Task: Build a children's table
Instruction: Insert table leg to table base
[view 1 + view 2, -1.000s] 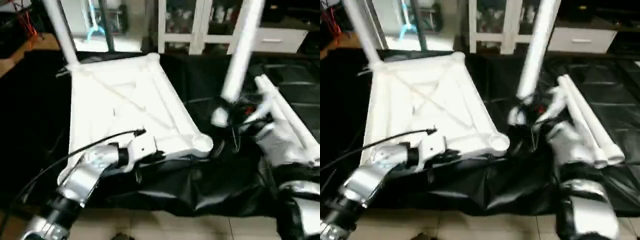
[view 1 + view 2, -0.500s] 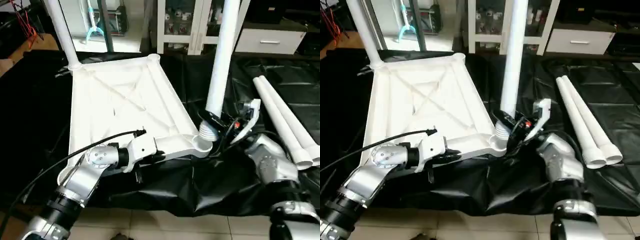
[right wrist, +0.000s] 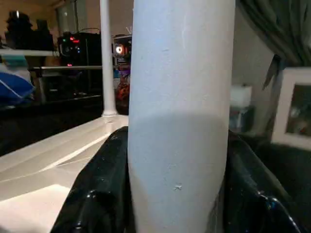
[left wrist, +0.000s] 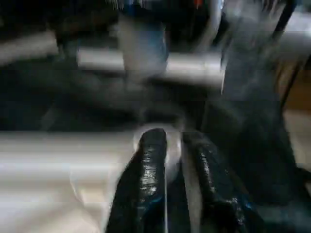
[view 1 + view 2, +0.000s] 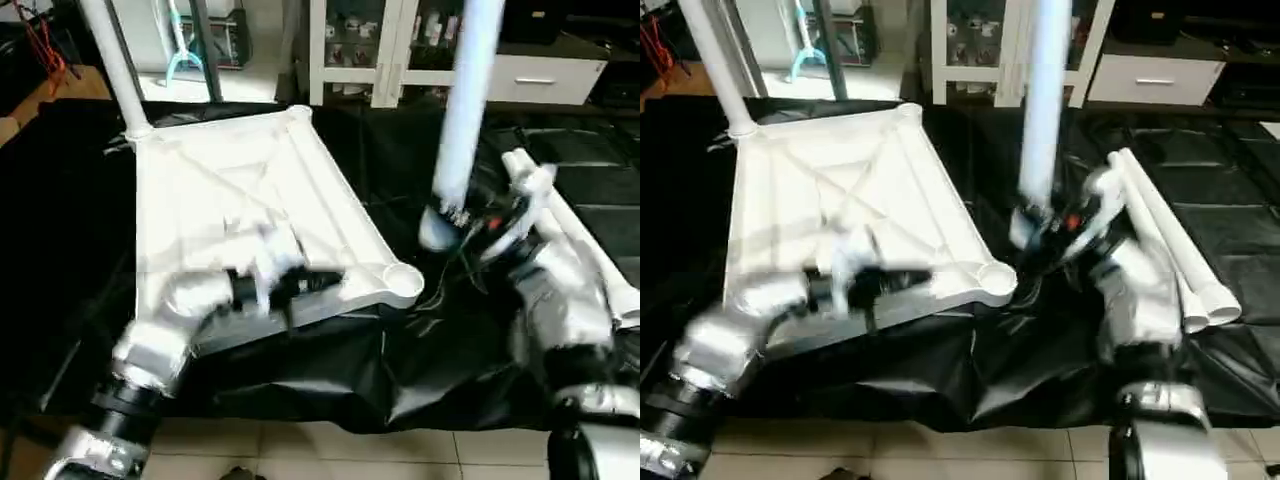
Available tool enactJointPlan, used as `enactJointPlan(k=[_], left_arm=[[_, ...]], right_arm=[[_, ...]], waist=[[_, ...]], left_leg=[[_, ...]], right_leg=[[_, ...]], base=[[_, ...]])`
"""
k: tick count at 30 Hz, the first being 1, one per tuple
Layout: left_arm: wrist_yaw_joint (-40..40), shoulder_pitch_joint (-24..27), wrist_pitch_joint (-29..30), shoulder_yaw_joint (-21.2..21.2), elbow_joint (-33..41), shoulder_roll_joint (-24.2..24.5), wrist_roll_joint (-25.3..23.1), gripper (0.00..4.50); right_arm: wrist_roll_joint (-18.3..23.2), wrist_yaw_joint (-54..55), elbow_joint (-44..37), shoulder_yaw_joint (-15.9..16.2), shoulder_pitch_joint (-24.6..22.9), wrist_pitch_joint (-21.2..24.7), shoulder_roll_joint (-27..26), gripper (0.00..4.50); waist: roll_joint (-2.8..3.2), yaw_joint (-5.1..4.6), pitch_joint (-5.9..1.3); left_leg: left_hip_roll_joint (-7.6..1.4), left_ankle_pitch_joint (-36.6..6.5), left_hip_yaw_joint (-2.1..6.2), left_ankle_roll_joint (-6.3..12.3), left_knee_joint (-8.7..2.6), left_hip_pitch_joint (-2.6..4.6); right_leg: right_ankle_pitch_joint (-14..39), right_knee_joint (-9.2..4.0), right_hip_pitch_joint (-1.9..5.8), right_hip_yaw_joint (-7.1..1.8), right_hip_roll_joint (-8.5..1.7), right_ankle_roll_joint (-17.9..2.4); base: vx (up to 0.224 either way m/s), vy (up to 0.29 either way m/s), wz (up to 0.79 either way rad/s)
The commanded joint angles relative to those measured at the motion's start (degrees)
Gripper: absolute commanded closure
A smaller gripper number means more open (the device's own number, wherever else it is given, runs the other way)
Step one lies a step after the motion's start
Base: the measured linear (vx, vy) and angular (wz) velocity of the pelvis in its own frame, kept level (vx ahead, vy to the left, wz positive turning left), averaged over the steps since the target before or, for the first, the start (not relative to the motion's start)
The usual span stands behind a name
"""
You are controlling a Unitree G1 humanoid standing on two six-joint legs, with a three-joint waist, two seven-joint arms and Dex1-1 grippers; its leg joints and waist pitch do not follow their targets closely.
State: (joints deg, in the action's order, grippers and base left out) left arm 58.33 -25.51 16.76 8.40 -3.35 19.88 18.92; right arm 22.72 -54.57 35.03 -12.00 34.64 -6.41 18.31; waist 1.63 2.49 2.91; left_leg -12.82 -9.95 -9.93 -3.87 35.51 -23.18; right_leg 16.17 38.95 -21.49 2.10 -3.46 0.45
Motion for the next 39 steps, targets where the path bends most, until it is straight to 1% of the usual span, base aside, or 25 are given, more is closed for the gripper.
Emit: enactJointPlan(k=[1,2,3,4,5,6,7,10,11,12,13,14,16,17,19,20,22,25,27,28,30,32,34,36,39], left_arm=[[2.3,-0.1,4.6,-2.8,1.6,1.0,4.7,3.4],[0.1,-1.6,4.0,-5.0,0.3,0.3,5.0,3.23],[-8.8,-6.1,2.1,-8.9,-4.1,-2.3,2.6,3.11],[-10.1,-6.7,2.0,-9.3,-4.7,-2.7,2.3,3.11],[-14.8,-8.9,1.9,-10.7,-6.7,-3.8,1.1,3.08],[-21.8,-12.8,1.8,-12.3,-10.5,-4.9,-1.1,3.01],[-24.8,-14.8,1.8,-12.9,-12.2,-5.2,-1.7,3.01],[-30.5,-19.0,1.8,-14.3,-15.6,-5.9,-2.4,2.75],[-35.3,-24.6,1.8,-14.5,-19.7,-6.6,-3.4,2.71],[-35.9,-25.8,1.8,-14.5,-20.5,-6.9,-3.5,2.69],[-37.3,-28.8,1.3,-14.6,-21.9,-8.1,-3.7,2.69],[-37.4,-29.1,1.2,-14.6,-22.1,-8.2,-3.8,2.69],[-36.0,-31.2,3.0,-15.4,-19.1,-10.8,-1.2,2.69],[-33.3,-31.6,5.2,-14.9,-15.1,-12.3,1.2,2.69],[-31.4,-31.5,8.1,-13.4,-10.5,-13.3,3.5,2.69],[-26.7,-30.4,10.8,-9.8,-4.1,-13.3,5.9,2.69],[-24.8,-29.8,12.3,-8.3,-1.2,-13.0,8.0,2.69],[-22.0,-27.5,17.2,-6.8,6.1,-12.2,14.8,2.69],[-22.2,-26.7,16.6,-7.2,5.8,-11.9,13.5,2.69],[-23.0,-26.0,15.2,-7.9,3.1,-11.0,10.0,2.69],[-25.0,-24.9,11.9,-8.4,-1.8,-9.4,3.9,2.69],[-25.5,-24.6,11.4,-8.5,-2.7,-8.9,2.9,2.69],[-29.2,-22.2,9.7,-8.5,-6.0,-6.2,-0.4,2.69],[-29.2,-17.9,6.3,-4.0,-8.0,-1.0,-5.7,2.69],[-26.4,-15.2,3.9,-1.0,-8.2,1.4,-8.1,2.69]], right_arm=[[-0.4,0.4,-1.3,0.0,0.8,-1.0,0.2,2.6],[-1.2,0.3,-1.9,0.9,0.5,-1.6,0.1,2.6],[-2.6,-0.1,-3.3,2.6,-0.1,-2.6,-0.2,2.6],[-2.8,-0.1,-3.5,2.9,-0.2,-2.7,-0.3,2.6],[-3.4,-0.2,-4.0,3.6,-0.5,-3.0,-0.4,2.6],[-4.5,-0.9,-4.9,5.1,-0.8,-4.0,-0.7,2.6],[-5.0,-1.1,-5.4,5.9,-0.9,-4.4,-0.9,2.6],[-5.9,-1.5,-6.5,7.3,-1.1,-5.1,-1.6,2.6],[-7.0,-1.5,-7.3,9.3,-1.0,-5.9,-2.9,2.6],[-7.6,-1.5,-7.2,9.9,-0.9,-6.4,-3.1,2.6],[-9.0,-1.7,-6.6,11.3,-1.0,-7.3,-3.4,2.6],[-9.1,-1.7,-6.6,11.4,-1.0,-7.4,-3.4,2.6],[-11.2,-0.2,-4.8,12.1,-1.0,-8.2,-2.9,2.6],[-12.5,0.9,-3.7,12.4,-0.9,-8.9,-2.4,2.6],[-13.1,1.3,-3.4,12.5,-1.2,-8.6,-1.9,2.6],[-13.4,1.6,-3.1,12.5,-1.4,-8.5,-1.5,2.6],[-13.6,2.0,-3.0,12.5,-1.5,-8.5,-1.4,2.6],[-14.2,4.0,-1.2,11.9,-1.0,-8.9,-0.9,2.6],[-14.1,5.0,-0.4,11.4,-0.6,-8.8,-0.9,2.6],[-13.8,5.8,0.3,10.7,-0.1,-8.6,-1.1,2.6],[-13.3,6.0,1.1,10.2,0.6,-8.6,-1.2,2.6],[-13.2,6.1,1.4,10.2,0.8,-8.6,-1.1,2.6],[-10.0,6.8,1.6,8.1,1.5,-6.3,-2.1,2.61],[-5.4,7.3,2.8,4.6,2.8,-2.6,-2.7,2.61],[-3.4,6.7,3.8,3.4,3.4,-0.5,-2.4,2.61]], waist=[[-0.14,0.06,-3.94],[-0.21,-0.07,-3.94],[-0.29,-0.22,-4.0],[-0.21,-0.25,-4.0],[-0.3,-0.3,-4.14],[-0.97,-0.31,-4.16],[-0.71,-0.2,-4.21],[-0.79,-0.04,-4.37],[-1.02,0.0,-4.4],[-0.92,0.04,-4.42],[-0.47,0.19,-4.61],[-0.61,0.28,-4.68],[-0.28,0.72,-4.88],[-0.44,1.08,-5.03],[-0.49,1.56,-5.32],[-0.59,1.91,-5.29],[-0.71,2.03,-5.19],[-0.88,2.12,-4.78],[-0.74,1.98,-4.56],[-1.12,1.88,-4.53],[-0.7,1.55,-4.38],[-0.61,1.31,-4.4],[-0.48,0.96,-4.48],[-0.34,0.53,-4.53],[0.13,0.46,-4.66]], left_leg=[[-0.03,-4.4,-0.29,4.01,-3.37,1.38],[0.07,-4.5,-0.35,4.02,-3.34,1.33],[0.05,-4.7,-0.28,4.02,-3.34,1.34],[0.01,-5.6,-0.39,3.92,-3.18,1.7],[0.01,-5.3,-0.24,3.99,-3.13,1.57],[0.11,-4.5,-0.14,4.35,-3.2,1.23],[0.0,-4.5,-0.11,4.48,-3.16,1.35],[0.19,-2.5,0.09,5.58,-2.87,1.2],[0.27,-1.6,0.0,5.96,-2.77,1.07],[0.33,-1.4,-0.01,5.99,-2.72,1.15],[0.26,-0.4,0.04,6.38,-2.51,1.26],[0.2,-0.1,0.07,6.42,-2.47,1.23],[0.22,1.5,0.16,6.71,-2.28,1.03],[0.01,2.6,0.14,6.81,-2.15,1.05],[-0.04,5.3,0.16,7.5,-1.85,0.91],[0.04,6.2,0.1,8.31,-1.72,0.78],[0.02,5.6,0.03,8.32,-1.74,0.78],[0.03,2.3,-0.17,7.41,-1.96,0.74],[0.0,0.6,-0.24,6.69,-2.13,0.89],[0.04,0.0,-0.28,6.57,-2.2,0.93],[0.0,-2.0,-0.12,5.7,-2.48,1.16],[-0.03,-2.4,-0.04,4.84,-2.57,1.13],[-0.07,-2.2,0.06,4.78,-2.64,1.1],[-0.12,-3.3,0.2,4.68,-2.85,1.14],[-0.29,-3.1,0.22,3.76,-2.87,1.37]], right_leg=[[-13.3,-4.6,2.41,-1.89,-2.86,-16.1],[-13.2,-4.71,2.4,-1.88,-2.75,-16.0],[-13.5,-4.77,2.57,-1.85,-2.66,-15.8],[-14.0,-4.98,2.44,-1.88,-2.51,-15.5],[-14.7,-4.82,2.75,-1.88,-2.62,-15.4],[-15.3,-4.8,3.05,-1.76,-2.64,-15.0],[-15.5,-4.72,2.91,-1.75,-2.65,-14.8],[-18.0,-4.43,3.08,-1.72,-2.79,-14.3],[-19.1,-4.29,3.12,-1.74,-2.66,-14.6],[-19.5,-4.27,3.02,-1.74,-2.58,-14.6],[-21.6,-4.13,2.85,-1.68,-2.66,-15.0],[-22.4,-4.01,2.97,-1.66,-2.73,-15.3],[-25.5,-3.61,3.17,-1.6,-2.85,-16.0],[-27.8,-3.35,3.17,-1.58,-2.95,-16.6],[-32.0,-2.73,3.1,-1.52,-2.8,-17.4],[-33.4,-2.63,3.08,-1.37,-2.73,-17.4],[-32.6,-2.7,3.09,-1.42,-2.79,-17.3],[-27.8,-3.11,3.05,-1.6,-2.82,-17.3],[-23.8,-3.56,2.88,-1.64,-2.59,-17.0],[-22.6,-3.77,2.93,-1.66,-2.51,-16.7],[-17.5,-4.28,2.83,-1.68,-2.6,-15.2],[-16.5,-4.26,2.88,-1.65,-2.63,-14.8],[-17.7,-4.1,2.83,-1.63,-2.6,-14.7],[-16.6,-4.18,2.67,-1.52,-2.68,-14.6],[-16.4,-4.17,2.37,-1.47,-2.75,-15.1]], base=[[0.0,0.0,0.0],[0.0,0.0,0.0],[0.0,0.0,0.0],[0.0,0.0,0.0],[0.0,0.0,0.0],[0.0,0.0,0.0],[0.0,0.0,0.0],[0.0,0.0,0.0],[0.0,0.0,0.0],[0.0,0.0,0.0],[0.0,0.0,0.0],[0.0,0.0,0.0],[0.0,0.0,0.0],[0.0,0.0,0.0],[0.0,0.0,0.0],[0.0,0.0,0.0],[0.0,0.0,0.0],[0.0,0.0,0.0],[0.0,0.0,0.0],[0.0,0.0,0.0],[0.0,0.0,0.0],[0.0,0.0,0.0],[0.0,0.0,0.0],[0.0,0.0,0.0],[0.0,0.0,0.0]])
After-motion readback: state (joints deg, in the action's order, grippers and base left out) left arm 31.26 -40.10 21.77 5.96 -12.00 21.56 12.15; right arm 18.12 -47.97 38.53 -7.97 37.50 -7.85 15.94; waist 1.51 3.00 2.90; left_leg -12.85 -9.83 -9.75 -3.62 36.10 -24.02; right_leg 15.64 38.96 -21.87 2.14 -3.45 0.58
